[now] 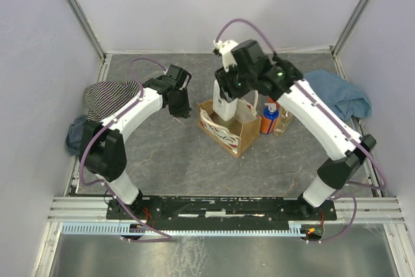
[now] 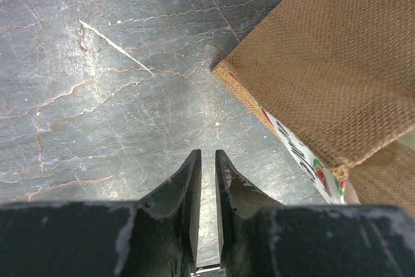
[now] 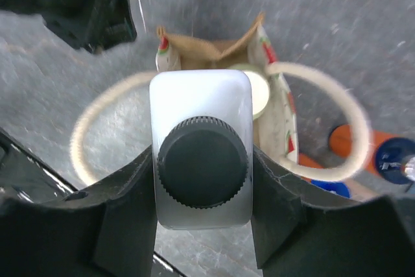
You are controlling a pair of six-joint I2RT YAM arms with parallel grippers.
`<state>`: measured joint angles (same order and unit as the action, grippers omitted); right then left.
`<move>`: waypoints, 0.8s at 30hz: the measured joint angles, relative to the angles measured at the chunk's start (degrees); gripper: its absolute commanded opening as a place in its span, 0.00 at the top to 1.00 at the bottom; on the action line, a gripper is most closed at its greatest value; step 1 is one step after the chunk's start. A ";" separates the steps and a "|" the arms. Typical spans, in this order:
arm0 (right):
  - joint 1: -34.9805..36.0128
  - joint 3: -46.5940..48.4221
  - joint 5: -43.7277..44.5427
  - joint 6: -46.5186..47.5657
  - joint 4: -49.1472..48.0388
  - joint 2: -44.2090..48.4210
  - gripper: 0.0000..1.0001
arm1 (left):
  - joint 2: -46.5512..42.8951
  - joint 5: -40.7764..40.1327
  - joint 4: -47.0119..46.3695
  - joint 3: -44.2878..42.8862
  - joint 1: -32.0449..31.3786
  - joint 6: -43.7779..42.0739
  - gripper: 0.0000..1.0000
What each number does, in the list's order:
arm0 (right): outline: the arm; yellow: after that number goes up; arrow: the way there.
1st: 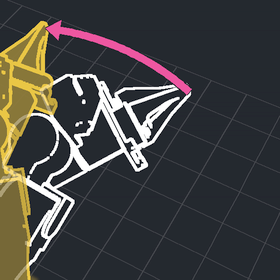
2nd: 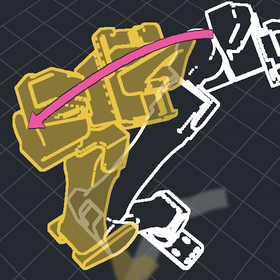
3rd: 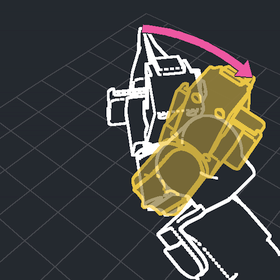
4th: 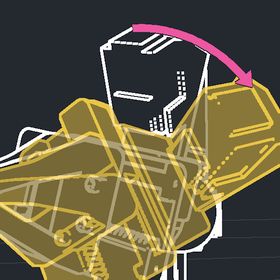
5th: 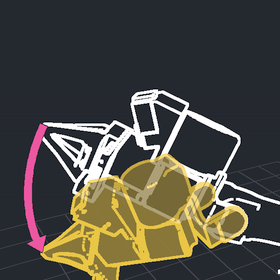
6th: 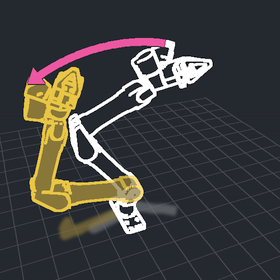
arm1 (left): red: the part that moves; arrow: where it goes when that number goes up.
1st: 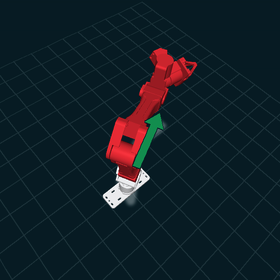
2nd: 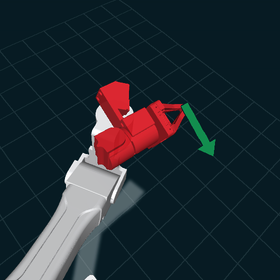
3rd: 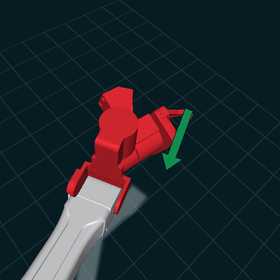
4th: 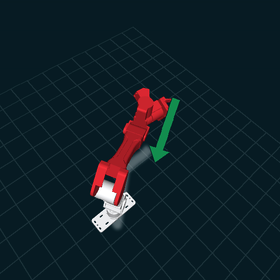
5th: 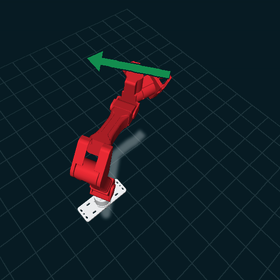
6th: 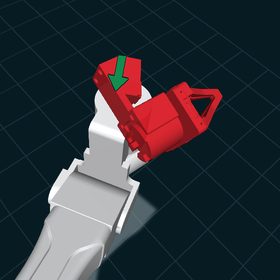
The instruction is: Take the personal care products out of the canvas bag
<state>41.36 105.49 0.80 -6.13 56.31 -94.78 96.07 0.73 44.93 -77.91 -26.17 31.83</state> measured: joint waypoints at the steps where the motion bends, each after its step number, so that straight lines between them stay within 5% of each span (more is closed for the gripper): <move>1: -0.22 3.30 0.94 0.11 0.85 0.59 0.70 | 0.00 0.02 0.00 0.00 0.00 0.00 0.79; 9: -6.84 14.32 5.64 0.37 1.60 2.82 0.69 | 0.00 0.02 0.00 0.00 0.00 0.00 0.79; 24: -18.10 11.56 10.93 -0.61 -4.85 -1.62 0.70 | 0.00 0.04 0.00 0.00 0.00 0.00 0.79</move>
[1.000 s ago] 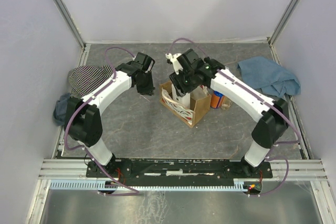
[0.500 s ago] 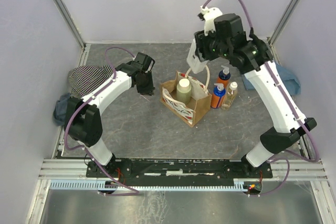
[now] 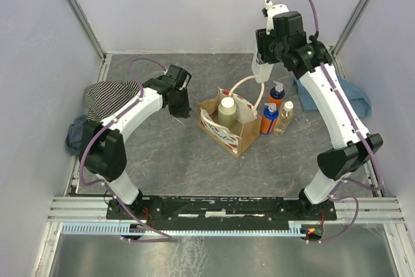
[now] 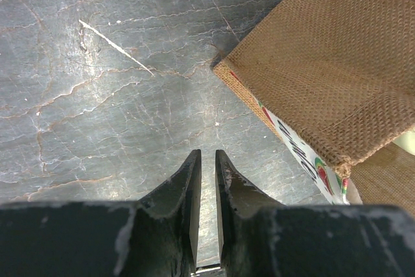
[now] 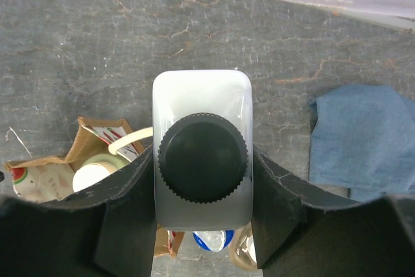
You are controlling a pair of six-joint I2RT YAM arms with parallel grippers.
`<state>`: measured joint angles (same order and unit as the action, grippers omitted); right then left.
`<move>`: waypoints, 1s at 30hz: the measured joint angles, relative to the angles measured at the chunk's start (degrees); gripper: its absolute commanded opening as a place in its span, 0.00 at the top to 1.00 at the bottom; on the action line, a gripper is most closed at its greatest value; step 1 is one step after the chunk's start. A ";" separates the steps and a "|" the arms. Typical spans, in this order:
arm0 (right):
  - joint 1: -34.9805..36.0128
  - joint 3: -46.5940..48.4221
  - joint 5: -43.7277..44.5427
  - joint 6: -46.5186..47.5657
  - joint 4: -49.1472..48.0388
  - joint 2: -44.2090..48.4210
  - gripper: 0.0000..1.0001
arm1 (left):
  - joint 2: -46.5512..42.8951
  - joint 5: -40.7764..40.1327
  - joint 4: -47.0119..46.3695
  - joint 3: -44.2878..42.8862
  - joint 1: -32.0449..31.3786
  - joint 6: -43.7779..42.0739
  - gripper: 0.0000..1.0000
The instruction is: Take the personal care products out of the canvas bag
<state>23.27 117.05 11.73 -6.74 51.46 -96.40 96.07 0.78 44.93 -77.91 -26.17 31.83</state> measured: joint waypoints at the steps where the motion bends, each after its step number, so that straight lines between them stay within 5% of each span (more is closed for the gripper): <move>1: -0.15 -1.29 0.02 -0.09 -0.90 -0.09 0.70 | 0.00 0.00 0.00 0.00 0.00 0.00 0.78; 30: -0.90 -32.41 2.25 -3.06 -15.80 -1.11 0.66 | -0.07 0.98 0.02 0.00 0.00 0.00 0.78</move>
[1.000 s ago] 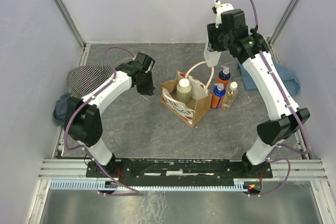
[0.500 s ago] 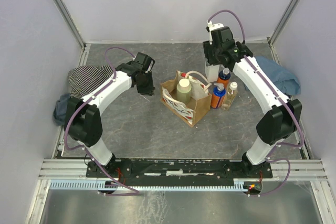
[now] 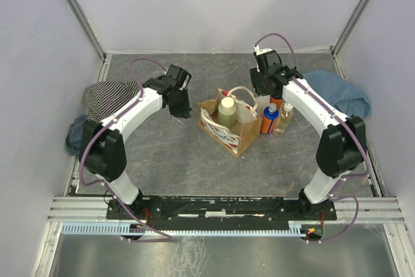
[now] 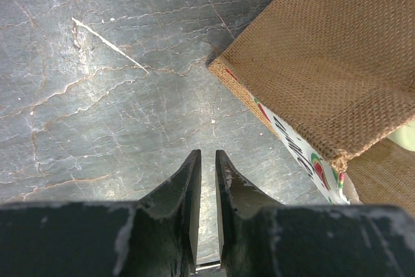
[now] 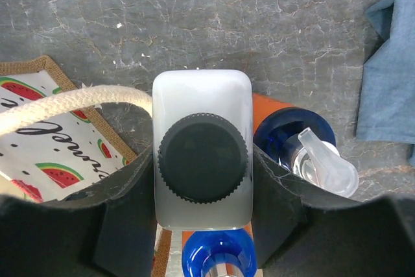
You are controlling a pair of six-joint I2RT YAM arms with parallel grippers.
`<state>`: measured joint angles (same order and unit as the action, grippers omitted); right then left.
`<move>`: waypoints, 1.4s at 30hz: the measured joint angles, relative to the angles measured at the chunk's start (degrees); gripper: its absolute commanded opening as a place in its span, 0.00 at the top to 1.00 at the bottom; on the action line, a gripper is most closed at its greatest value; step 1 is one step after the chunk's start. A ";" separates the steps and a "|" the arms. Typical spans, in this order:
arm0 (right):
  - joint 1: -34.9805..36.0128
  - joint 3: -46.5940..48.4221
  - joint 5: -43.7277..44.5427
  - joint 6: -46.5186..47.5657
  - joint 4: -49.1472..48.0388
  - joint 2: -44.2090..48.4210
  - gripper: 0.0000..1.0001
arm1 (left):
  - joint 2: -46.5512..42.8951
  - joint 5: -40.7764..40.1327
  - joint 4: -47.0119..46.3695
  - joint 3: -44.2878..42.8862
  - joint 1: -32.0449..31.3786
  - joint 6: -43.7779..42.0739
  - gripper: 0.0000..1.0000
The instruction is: Take the personal care products out of the canvas bag
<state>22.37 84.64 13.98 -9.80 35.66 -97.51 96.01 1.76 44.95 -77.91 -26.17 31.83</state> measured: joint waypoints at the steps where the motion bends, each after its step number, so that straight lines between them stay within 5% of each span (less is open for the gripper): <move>1: 0.00 -0.28 0.00 -0.31 -0.13 -0.09 0.64 | -0.04 0.00 0.00 0.00 0.00 0.00 0.78; 6: 0.00 -0.85 0.09 -1.33 -1.25 -0.83 0.34 | -0.04 0.02 0.02 0.00 0.00 0.00 0.78; 15: -0.04 -1.25 1.27 -2.56 -4.33 -0.26 0.11 | -0.04 0.09 0.04 0.00 0.00 0.00 0.78; 24: -0.04 -1.25 0.26 -3.82 -4.35 4.07 0.12 | -0.04 0.17 0.20 0.00 0.00 0.00 0.78; 31: 0.02 -1.11 -3.19 -3.87 -4.33 10.12 0.29 | -0.04 0.31 0.20 0.00 0.00 0.02 0.78; 42: 9.29 1.44 -15.30 -3.41 -1.16 11.45 0.21 | -0.04 0.33 0.17 0.00 0.00 0.02 0.78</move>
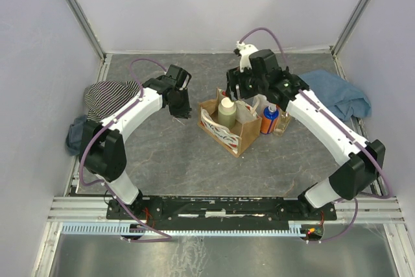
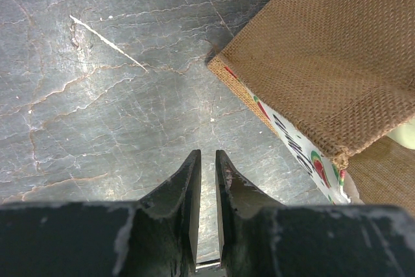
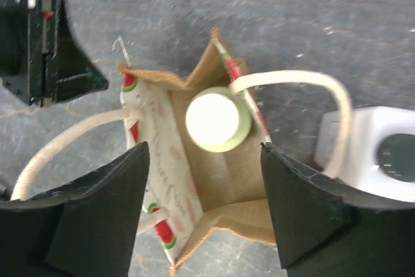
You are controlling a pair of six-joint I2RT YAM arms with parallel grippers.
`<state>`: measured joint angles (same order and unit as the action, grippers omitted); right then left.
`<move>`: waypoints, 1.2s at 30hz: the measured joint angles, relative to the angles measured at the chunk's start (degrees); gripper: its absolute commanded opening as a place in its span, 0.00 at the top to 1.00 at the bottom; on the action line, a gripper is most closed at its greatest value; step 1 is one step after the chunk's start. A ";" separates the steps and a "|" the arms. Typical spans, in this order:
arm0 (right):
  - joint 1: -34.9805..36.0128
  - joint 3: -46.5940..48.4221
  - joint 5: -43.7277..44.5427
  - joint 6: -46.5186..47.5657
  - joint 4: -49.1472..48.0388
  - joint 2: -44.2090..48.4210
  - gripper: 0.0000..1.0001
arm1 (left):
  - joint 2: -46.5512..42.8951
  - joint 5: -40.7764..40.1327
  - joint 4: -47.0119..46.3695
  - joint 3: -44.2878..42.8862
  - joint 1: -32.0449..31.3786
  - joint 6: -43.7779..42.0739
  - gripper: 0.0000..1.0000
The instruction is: Take the personal care products out of the canvas bag
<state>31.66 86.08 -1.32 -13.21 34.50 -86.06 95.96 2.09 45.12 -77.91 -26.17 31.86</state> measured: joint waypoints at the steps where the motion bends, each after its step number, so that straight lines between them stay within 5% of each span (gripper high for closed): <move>1: 0.90 0.00 -0.76 -0.04 0.33 -0.35 0.18 | -0.02 0.00 0.00 0.00 0.00 0.00 0.78; 19: 4.61 -1.16 0.28 -0.72 2.91 -12.35 0.13 | -0.87 1.81 -1.73 -0.63 0.00 1.07 0.76; 28: 4.61 -1.20 3.23 -1.62 2.78 -14.93 0.11 | -2.45 3.54 -6.14 -2.93 0.02 2.60 0.55; 36: 4.68 0.22 5.44 -1.79 2.86 -18.05 0.11 | -2.71 5.90 -8.61 -2.95 -0.07 3.69 0.49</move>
<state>36.34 86.30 4.12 -15.00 37.36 -104.12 93.25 7.99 36.51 -80.86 -26.24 35.55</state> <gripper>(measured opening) 0.890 0.494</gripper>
